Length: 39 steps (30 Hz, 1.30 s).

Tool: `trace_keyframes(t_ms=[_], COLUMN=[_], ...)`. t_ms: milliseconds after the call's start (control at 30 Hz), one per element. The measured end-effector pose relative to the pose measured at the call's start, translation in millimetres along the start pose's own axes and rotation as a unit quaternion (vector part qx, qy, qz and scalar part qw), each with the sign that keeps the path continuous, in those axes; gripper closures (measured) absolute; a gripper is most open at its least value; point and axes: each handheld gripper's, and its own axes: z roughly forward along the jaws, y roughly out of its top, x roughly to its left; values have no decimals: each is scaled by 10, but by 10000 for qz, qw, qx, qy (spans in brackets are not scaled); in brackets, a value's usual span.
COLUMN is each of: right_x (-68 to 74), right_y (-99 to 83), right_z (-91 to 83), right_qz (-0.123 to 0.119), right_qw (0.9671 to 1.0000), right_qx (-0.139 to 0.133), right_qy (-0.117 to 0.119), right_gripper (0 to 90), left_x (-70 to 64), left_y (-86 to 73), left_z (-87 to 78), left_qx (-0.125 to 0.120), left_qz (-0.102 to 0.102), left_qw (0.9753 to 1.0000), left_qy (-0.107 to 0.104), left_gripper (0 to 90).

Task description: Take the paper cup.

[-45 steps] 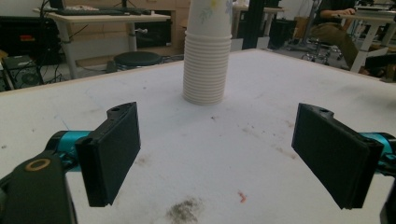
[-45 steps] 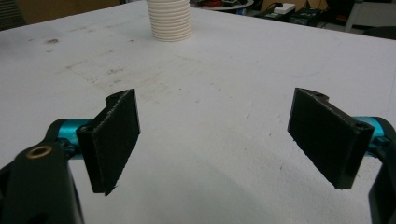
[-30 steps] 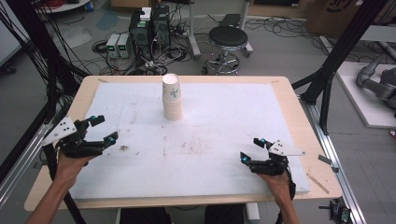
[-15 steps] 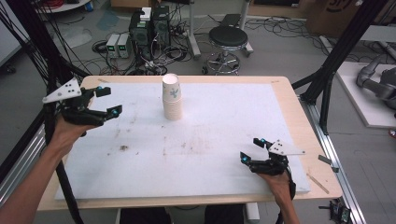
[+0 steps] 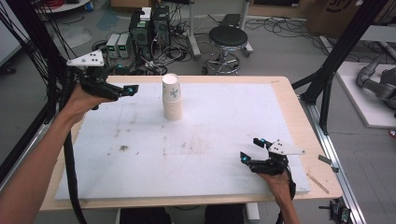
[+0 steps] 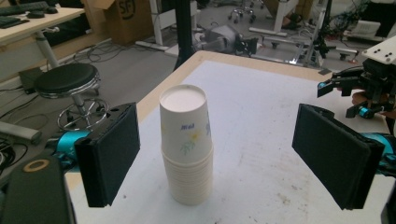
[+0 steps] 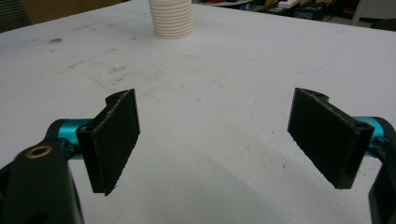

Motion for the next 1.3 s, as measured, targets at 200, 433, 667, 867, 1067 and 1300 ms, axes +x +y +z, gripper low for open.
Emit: trace_keyframes(t_ms=[200, 433, 667, 867, 1067, 1300], right_x=[6, 6, 9, 10, 10, 10], right_y=[2, 1, -3, 0, -2, -4], right_z=[1, 1, -7, -5, -8, -11], right_qz=[11, -23, -29, -27, -65, -60], right_qw=[10000, 10000, 10000, 10000, 10000, 10000], right_qx=[30, 30, -22, -4, -22, -58], right_qy=[-6, -10, 5, 13, 13, 20], right_gripper=[170, 170, 170, 170, 170, 170], left_x=[92, 155, 187, 215, 231, 233], left_y=[230, 397, 491, 506, 535, 536], left_z=[250, 542, 787, 918, 1079, 1350], left_qx=[355, 786, 1265, 1672, 2033, 2442], left_qz=[154, 251, 381, 368, 310, 157], left_qw=[9991, 9955, 9904, 9849, 9786, 9695], left_qy=[-196, -464, -407, -238, -90, 106], left_gripper=[151, 151, 151, 154, 154, 158])
